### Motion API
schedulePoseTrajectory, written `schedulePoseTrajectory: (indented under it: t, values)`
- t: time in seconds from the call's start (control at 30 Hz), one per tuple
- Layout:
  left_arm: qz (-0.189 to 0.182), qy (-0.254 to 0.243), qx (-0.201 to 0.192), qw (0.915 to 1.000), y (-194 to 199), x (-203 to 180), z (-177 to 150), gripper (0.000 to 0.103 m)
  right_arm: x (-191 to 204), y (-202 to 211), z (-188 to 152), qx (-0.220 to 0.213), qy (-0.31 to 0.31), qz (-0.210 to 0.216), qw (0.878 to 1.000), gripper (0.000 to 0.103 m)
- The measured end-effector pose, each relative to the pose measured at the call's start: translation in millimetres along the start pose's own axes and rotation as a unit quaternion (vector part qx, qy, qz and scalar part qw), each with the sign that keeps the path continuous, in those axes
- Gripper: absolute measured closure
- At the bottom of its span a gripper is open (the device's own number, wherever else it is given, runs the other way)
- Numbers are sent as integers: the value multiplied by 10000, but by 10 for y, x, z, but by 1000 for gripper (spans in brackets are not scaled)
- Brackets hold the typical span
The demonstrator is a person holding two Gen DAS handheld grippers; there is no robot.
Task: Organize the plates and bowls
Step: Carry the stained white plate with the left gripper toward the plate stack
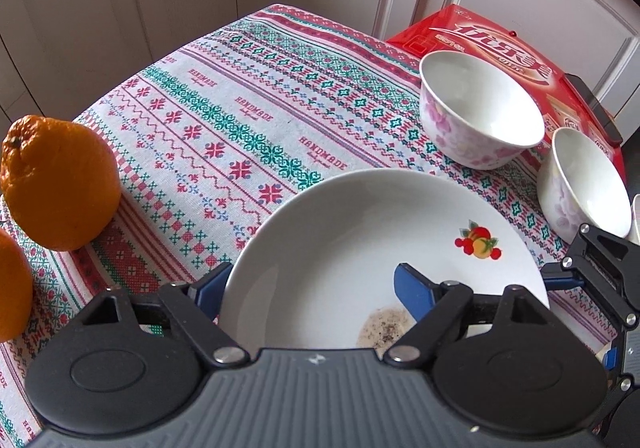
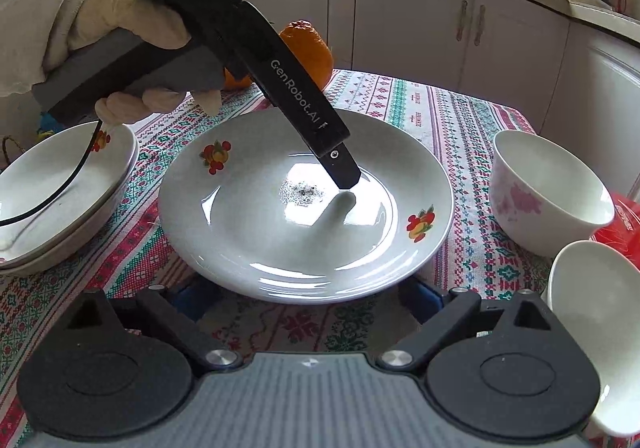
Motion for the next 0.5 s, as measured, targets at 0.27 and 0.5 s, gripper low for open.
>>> schedulePoseTrajectory:
  t: [0.27, 0.5]
  values:
    - [-149, -35, 51, 9999, 1, 38, 14, 19, 9, 14, 14, -6, 35, 38, 10000, 8]
    - [-136, -163, 136, 9997, 15, 12, -18, 19, 19, 23, 31, 51, 56, 67, 9999, 8]
Point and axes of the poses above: each gripper's, at about its wrist camera, not at the fingertips, and y roughly against the way its jaws point, x to its left, z to its top, the point moved 1 cm from there along -y, roughly the way its jaws point, and after that the axes turned 4 degrees about x, right-handed, at the moved point
